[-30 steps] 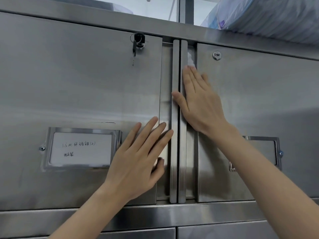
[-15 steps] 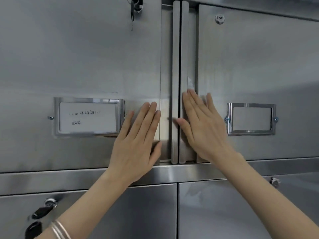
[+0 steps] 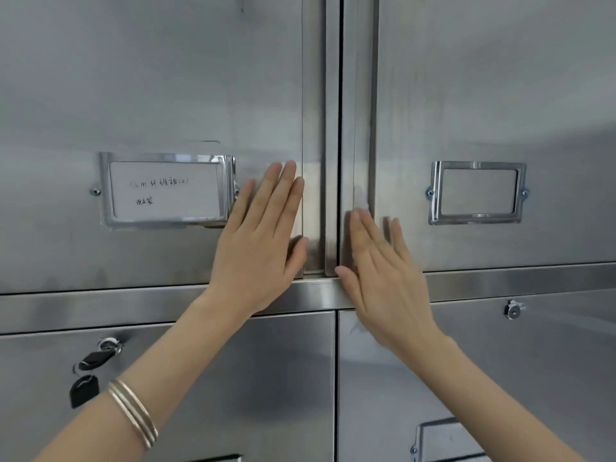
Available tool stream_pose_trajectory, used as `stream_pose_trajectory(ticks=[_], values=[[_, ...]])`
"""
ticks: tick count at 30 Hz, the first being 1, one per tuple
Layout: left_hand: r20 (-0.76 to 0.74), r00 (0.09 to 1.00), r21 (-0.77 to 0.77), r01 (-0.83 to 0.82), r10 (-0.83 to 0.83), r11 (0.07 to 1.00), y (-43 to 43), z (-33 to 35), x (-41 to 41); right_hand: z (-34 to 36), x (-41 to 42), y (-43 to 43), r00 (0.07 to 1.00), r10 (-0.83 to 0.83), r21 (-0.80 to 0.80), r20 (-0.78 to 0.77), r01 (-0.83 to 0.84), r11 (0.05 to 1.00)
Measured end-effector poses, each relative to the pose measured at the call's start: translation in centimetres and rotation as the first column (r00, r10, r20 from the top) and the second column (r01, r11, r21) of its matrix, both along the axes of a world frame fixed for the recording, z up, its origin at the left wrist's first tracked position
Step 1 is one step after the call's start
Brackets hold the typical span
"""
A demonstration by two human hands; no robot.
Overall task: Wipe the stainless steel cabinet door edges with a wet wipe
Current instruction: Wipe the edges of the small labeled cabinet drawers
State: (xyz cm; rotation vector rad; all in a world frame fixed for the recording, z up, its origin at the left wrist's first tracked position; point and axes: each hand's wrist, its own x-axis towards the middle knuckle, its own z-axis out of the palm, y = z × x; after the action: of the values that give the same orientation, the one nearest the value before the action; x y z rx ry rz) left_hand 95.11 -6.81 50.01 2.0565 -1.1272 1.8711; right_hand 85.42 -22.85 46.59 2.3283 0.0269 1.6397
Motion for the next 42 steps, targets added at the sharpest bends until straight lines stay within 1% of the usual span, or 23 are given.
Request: stream_pose_trajectory(ticks=[2,4,6,8,10,15,18,22,25,28,30,34,39,40,42], values=[[-0.012,1.0,-0.001,-0.002,0.002,1.0,0.0,0.0,-0.1,-2.0,-0.4,0.1,1.0,0.001,-0.018,-0.018,-0.002,1.0],[-0.023,1.0,0.0,0.003,-0.003,1.0,-0.1,0.0,-0.3,-2.6,-0.7,-0.2,1.0,0.022,-0.053,-0.004,-0.022,0.998],[-0.032,0.999,-0.006,0.01,-0.01,1.0,-0.1,-0.1,-0.5,-2.1,-0.9,-0.8,0.998,0.047,-0.083,0.046,-0.043,0.996],[-0.045,0.999,-0.015,0.008,-0.008,1.0,-0.2,-0.5,-0.7,-1.4,-1.0,-1.3,0.991,0.098,-0.07,0.095,-0.091,0.993],[-0.063,0.998,-0.014,-0.005,0.005,1.0,-0.3,-0.9,-0.9,-0.2,-1.0,-1.8,0.986,0.126,-0.067,0.113,-0.119,0.991],[-0.09,0.994,-0.007,-0.057,0.056,0.998,-0.6,-1.3,-1.6,4.0,-1.0,-3.6,0.996,0.061,-0.25,0.061,-0.044,0.967],[-0.124,0.988,-0.012,-0.093,0.091,0.996,-1.0,-1.6,-2.3,3.3,-1.0,-3.7,0.99,0.1,-0.318,0.095,-0.065,0.946],[-0.14,0.986,-0.012,-0.095,0.093,0.995,-0.9,-1.9,-2.8,2.2,-0.8,-3.1,0.949,0.217,-0.278,0.228,-0.15,0.949],[-0.093,0.994,0.012,-0.047,0.048,0.999,0.0,-1.4,-2.5,2.6,-1.2,-3.3,0.939,0.192,-0.265,0.285,-0.116,0.957],[-0.052,0.998,-0.038,-0.027,0.025,0.999,1.7,0.3,-1.5,2.3,-1.7,-3.3,0.913,0.183,-0.264,0.366,-0.087,0.96],[-0.031,0.999,-0.069,-0.032,0.03,0.997,2.8,1.7,-0.6,2.2,-1.8,-3.1,0.9,0.186,-0.229,0.395,-0.099,0.968],[-0.004,1.0,-0.021,-0.02,0.02,1.0,4.0,3.5,0.9,3.2,-1.7,-2.2,0.894,0.225,-0.135,0.387,-0.186,0.973],[0.085,0.994,0.016,0.06,-0.061,0.998,2.9,3.4,1.7,3.9,-1.6,-1.2,0.93,0.183,-0.1,0.318,-0.159,0.982],[0.103,0.992,0.026,0.067,-0.069,0.997,2.6,3.3,1.8,4.0,-1.7,-1.0,0.936,0.181,-0.075,0.3,-0.166,0.983],[0.121,0.991,0.033,0.056,-0.06,0.998,2.2,3.3,2.0,4.1,-1.8,-0.7,0.946,0.204,0.023,0.251,-0.217,0.976]])
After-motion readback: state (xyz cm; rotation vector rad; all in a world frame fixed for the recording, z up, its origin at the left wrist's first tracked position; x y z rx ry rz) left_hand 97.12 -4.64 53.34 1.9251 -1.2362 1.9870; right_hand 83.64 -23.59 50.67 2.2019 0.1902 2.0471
